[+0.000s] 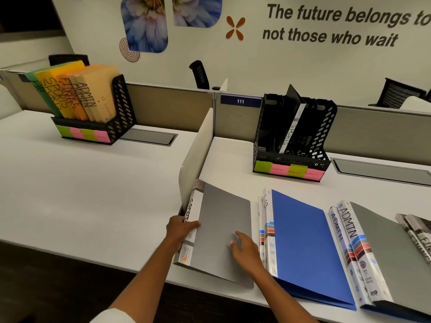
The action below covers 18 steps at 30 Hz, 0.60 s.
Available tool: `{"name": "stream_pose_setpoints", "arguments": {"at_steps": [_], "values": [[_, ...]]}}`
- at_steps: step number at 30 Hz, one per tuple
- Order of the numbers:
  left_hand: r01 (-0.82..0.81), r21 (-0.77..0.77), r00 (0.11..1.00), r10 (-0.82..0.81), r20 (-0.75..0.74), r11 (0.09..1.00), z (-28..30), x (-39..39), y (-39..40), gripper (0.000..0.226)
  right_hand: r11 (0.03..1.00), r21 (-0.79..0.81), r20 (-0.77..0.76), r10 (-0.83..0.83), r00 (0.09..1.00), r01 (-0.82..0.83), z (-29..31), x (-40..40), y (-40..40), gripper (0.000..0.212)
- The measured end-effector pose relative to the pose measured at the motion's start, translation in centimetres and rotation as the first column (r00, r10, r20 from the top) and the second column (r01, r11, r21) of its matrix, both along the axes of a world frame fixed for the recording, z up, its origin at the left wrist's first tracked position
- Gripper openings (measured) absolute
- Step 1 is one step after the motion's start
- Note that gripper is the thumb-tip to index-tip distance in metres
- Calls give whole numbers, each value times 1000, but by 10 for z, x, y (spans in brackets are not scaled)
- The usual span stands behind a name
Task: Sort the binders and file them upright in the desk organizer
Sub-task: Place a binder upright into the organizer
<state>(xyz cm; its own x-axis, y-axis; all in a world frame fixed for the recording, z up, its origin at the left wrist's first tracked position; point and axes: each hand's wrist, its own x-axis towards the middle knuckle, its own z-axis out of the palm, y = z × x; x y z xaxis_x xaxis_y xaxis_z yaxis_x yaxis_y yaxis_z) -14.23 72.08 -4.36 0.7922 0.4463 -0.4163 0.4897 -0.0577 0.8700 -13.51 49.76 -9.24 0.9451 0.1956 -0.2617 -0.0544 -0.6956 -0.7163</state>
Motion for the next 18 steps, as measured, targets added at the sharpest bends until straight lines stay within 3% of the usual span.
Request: {"name": "stream_pose_setpoints", "arguments": {"at_steps": [4, 9, 15, 18], "values": [[47, -9, 994, -46, 96, 999, 17, 10, -6, 34, 998, 54, -21, -31, 999, 32, 11, 9, 0, 54], [122, 165, 947, -164, 275, 979, 48, 21, -27, 20, 983, 150, -3, -104, 995, 104, 41, 28, 0, 56], [27, 314, 848, -188, 496, 949, 84, 41, -67, 14, 909, 376, 11, -197, 980, 179, 102, 61, 0, 58], [3, 366, 794, -225, 565, 931, 92, 50, -91, 24, 849, 495, 13, -221, 975, 186, 133, 69, -2, 62]]}}
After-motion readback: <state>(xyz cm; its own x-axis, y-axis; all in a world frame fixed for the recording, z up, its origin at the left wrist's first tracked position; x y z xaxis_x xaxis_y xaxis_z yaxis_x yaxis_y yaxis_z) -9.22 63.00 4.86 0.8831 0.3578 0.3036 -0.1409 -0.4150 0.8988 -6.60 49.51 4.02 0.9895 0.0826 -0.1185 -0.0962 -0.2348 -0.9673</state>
